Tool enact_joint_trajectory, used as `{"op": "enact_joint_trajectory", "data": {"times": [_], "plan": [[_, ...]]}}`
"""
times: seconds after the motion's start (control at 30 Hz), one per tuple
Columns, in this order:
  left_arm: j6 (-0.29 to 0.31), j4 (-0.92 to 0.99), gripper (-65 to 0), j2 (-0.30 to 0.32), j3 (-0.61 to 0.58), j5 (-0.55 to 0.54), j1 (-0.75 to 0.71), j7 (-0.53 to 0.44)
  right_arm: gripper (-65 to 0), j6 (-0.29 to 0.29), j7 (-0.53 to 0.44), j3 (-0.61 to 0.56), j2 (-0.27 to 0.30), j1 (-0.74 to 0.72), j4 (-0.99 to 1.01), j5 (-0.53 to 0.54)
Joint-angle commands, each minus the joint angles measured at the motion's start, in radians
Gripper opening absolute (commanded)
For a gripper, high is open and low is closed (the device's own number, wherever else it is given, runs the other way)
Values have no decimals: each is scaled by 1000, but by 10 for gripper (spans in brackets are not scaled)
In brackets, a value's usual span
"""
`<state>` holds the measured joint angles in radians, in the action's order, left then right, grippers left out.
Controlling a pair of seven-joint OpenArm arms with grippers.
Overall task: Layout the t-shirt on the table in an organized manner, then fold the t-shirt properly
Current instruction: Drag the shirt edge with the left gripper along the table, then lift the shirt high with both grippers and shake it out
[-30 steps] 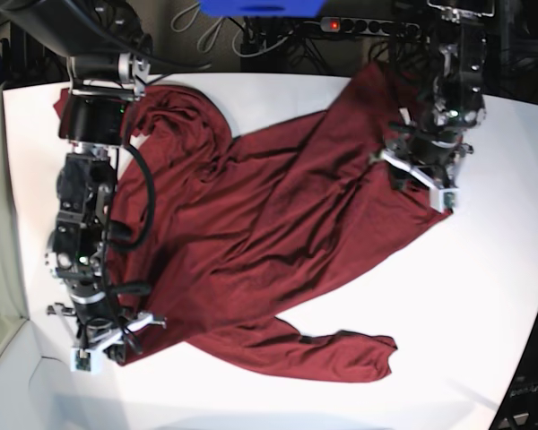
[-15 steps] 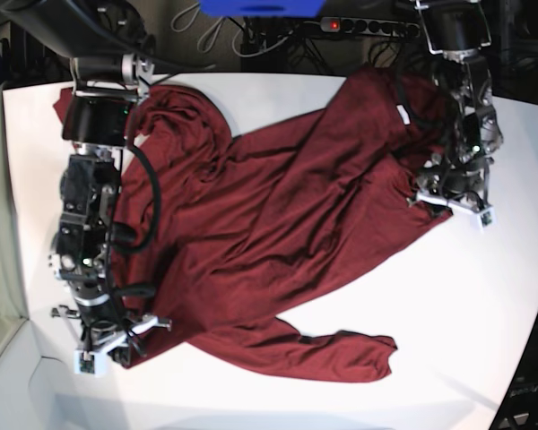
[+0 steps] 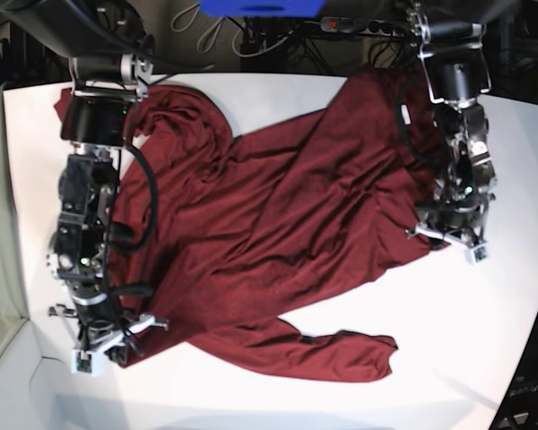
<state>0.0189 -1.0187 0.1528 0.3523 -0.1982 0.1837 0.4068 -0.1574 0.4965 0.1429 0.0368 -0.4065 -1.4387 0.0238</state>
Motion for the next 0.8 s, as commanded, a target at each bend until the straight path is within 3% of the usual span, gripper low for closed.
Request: {"op": "enact_joint_trajectory", "data": {"times": [0.0,0.13,0.3,0.77], "plan": [[-20,62,-449,1,-2,24,4,83,-650,3,-29,-1,5,-32,-17,5],[-6,248,-650,3,-2,101,76,-32,-650,3,-29,-4,5,-32,-17,5],[34,395,-647,3,4,174,178,-95,-650,3,-29,-6,5,-30,-17,3],[34,372,-646,72,0,171,501,-98,-650,3,-29,-4,5,-58,-18,3]]}}
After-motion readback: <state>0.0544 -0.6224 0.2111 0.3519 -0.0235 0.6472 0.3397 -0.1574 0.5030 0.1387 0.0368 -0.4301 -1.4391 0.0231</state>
